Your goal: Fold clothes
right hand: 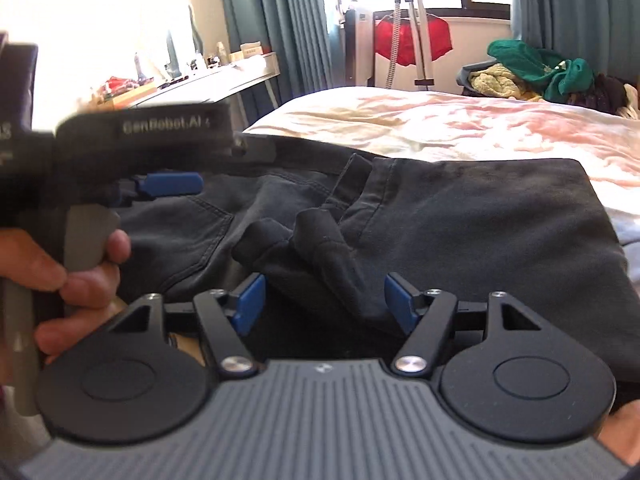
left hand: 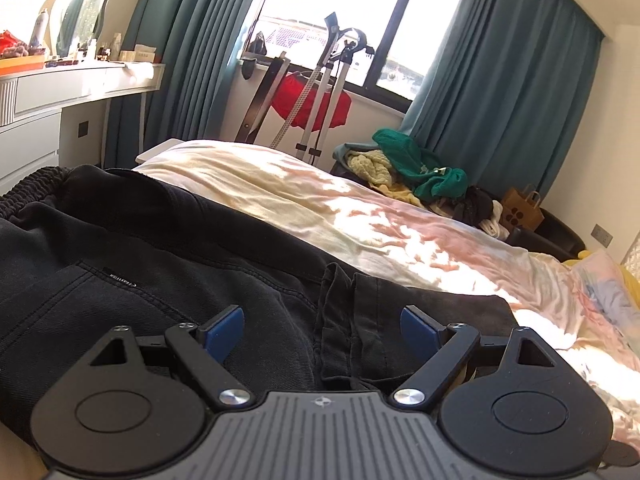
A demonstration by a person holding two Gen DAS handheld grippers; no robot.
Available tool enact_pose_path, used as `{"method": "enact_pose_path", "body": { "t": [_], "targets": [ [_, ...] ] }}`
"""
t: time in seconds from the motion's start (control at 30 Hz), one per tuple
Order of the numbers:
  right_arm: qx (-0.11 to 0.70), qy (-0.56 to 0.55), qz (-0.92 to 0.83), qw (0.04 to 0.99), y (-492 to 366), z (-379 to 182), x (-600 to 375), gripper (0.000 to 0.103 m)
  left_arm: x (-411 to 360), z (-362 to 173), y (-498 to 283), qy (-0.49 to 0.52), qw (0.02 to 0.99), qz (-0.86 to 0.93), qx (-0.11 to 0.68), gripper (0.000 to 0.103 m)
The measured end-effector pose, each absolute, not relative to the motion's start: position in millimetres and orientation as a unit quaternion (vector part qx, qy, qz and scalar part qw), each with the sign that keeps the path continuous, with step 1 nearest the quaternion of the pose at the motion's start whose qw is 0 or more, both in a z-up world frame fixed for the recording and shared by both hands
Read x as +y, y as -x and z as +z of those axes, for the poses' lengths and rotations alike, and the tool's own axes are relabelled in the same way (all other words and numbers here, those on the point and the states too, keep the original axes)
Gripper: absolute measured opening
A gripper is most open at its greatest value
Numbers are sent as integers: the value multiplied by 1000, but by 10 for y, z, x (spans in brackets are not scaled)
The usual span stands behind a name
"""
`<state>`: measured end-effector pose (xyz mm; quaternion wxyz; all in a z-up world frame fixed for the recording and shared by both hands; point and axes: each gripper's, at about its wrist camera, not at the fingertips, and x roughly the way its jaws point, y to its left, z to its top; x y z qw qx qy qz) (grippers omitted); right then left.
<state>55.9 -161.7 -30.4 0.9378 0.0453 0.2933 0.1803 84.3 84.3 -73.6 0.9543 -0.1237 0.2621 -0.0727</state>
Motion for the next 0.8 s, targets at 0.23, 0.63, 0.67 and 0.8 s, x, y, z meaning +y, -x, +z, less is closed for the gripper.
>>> {"method": "enact_pose_path", "body": {
  "t": [0.23,0.63,0.67,0.8],
  "targets": [
    [265,-91,59,958,-517,-214,-2263,68,526,-876,-784,51,958,-107,262,87],
    [298,-93,-26,950,-669,-652,-2441,68,445,-1263,-939,-25,934,-53,352,88],
    [305,-80,-26,949,-691,-683,-2429,68,472,-1271,-932,-22,934,-52,354,88],
    [309,-56,-34,949,-732,-736,-2354,70,582,-1213,-849,5,933,-47,357,88]
  ]
}}
